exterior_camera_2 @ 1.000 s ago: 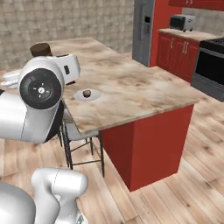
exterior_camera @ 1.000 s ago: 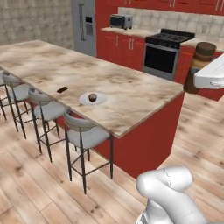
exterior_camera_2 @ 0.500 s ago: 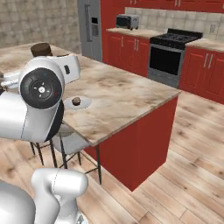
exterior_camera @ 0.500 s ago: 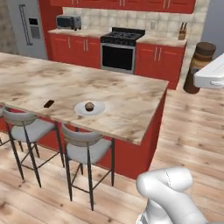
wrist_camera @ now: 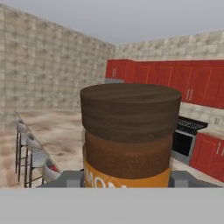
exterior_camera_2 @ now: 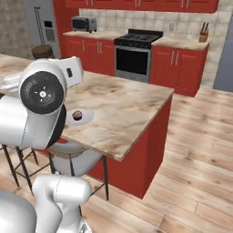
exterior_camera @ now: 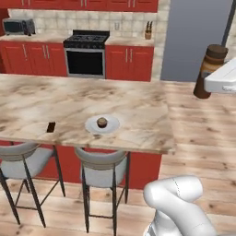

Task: Take the cinnamon bottle from the cabinet and place it on the dining table, next to the plate with the cupcake. Then take the chocolate from the dining counter and place it on the cupcake plate.

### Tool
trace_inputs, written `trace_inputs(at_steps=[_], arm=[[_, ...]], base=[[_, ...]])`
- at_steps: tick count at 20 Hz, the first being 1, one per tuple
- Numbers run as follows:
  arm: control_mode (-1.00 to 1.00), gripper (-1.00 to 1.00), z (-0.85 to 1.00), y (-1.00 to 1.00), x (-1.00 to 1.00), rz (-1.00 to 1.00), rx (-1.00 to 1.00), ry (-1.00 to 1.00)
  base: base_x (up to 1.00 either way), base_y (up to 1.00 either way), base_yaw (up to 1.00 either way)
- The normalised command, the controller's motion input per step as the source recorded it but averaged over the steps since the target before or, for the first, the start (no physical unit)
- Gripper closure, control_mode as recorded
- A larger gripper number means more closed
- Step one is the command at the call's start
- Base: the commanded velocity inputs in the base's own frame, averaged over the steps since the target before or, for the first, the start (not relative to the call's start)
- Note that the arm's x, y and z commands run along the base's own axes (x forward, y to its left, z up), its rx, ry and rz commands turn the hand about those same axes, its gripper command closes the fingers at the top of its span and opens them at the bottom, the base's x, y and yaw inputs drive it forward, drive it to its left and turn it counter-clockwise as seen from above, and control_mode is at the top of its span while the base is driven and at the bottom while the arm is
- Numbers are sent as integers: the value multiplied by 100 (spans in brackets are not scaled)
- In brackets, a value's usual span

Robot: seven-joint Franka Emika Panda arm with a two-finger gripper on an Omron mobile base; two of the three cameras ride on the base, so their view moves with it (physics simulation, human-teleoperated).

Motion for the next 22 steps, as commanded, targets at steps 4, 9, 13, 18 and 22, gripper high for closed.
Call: trace_inputs(at_steps=[4,9,13,18,22], arm=[[100,100,0,0,0,0,0,0],[100,100,0,0,0,0,0,0],[100,100,0,0,0,0,0,0],[100,100,0,0,0,0,0,0],[100,100,0,0,0,0,0,0]], base=[[17,100,-49],[3,100,-43],[0,100,-40],[17,90,-32],[40,47,-23]])
